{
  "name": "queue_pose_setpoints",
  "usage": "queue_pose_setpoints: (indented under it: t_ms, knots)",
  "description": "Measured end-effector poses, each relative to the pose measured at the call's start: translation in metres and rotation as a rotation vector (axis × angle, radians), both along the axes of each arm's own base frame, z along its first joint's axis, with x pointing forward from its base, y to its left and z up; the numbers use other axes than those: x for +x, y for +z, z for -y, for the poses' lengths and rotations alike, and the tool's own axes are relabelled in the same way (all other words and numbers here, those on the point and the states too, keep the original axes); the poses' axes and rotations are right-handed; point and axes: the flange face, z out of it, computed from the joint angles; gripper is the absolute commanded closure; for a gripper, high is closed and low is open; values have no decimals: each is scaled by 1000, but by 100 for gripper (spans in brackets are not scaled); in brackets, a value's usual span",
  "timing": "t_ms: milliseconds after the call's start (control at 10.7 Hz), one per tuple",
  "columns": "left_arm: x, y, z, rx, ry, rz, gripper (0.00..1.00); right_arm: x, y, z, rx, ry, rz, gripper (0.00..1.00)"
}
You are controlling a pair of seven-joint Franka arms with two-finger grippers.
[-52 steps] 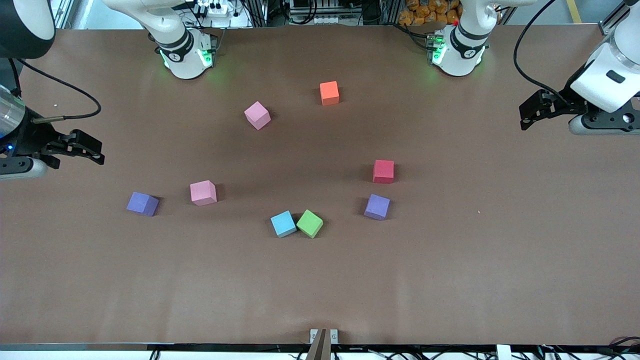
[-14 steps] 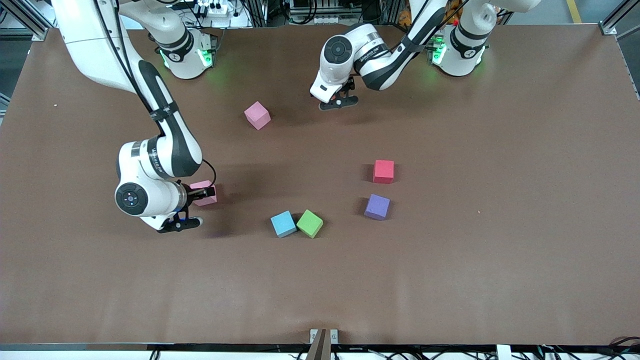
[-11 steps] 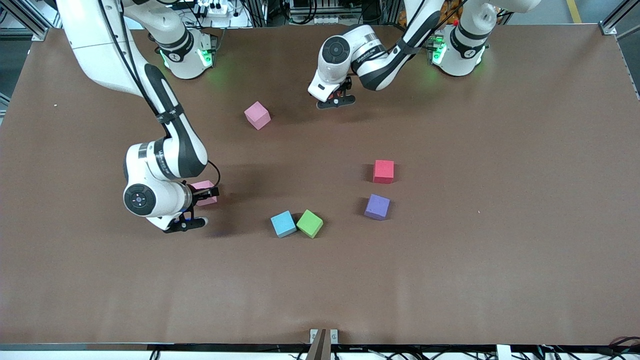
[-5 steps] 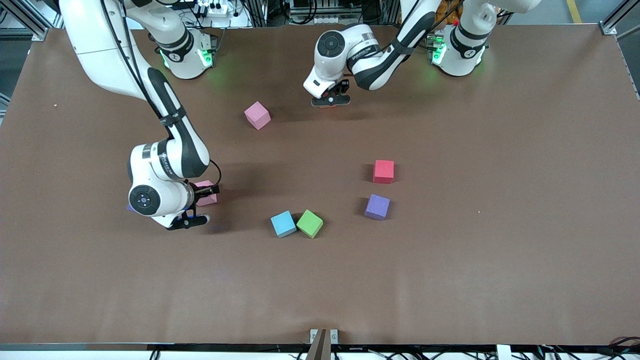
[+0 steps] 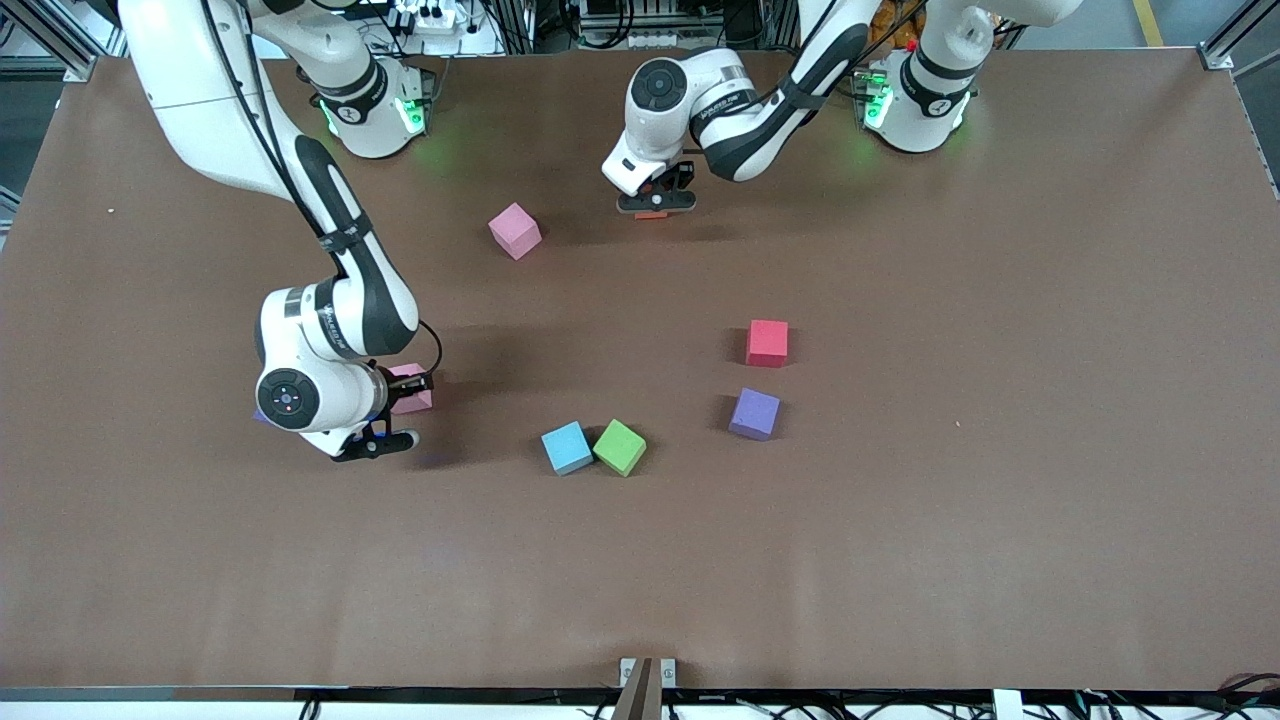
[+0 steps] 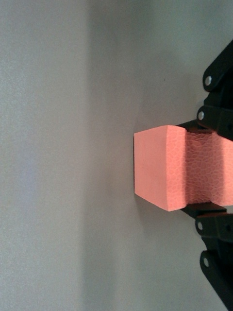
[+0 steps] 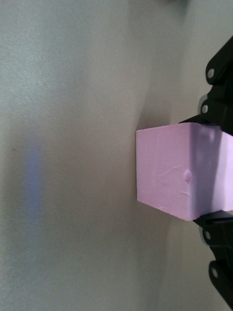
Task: Arrange blocks into number 1
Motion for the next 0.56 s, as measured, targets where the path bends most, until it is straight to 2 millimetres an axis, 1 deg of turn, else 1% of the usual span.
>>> queue_pose_setpoints:
  t_ms: [93, 187, 280, 374, 467, 560]
  knots:
    - [3, 1, 1, -4, 4, 3, 0, 5, 10, -1, 5, 0, 27, 56]
    - [7, 5, 3, -14, 10, 10, 0, 10, 31, -2, 13, 1, 64, 55]
    - [15, 12, 7, -30, 23, 21, 0, 15, 59, -2, 24, -1, 107, 55]
    - [28, 23, 8, -48, 42, 39, 0, 19, 88, -1, 33, -3, 152, 55]
    - [47, 40, 4, -68, 71, 68, 0, 21, 117, -1, 40, 1, 196, 55]
    - [67, 59, -5, -74, 103, 100, 0, 22, 140, -2, 46, 5, 240, 55]
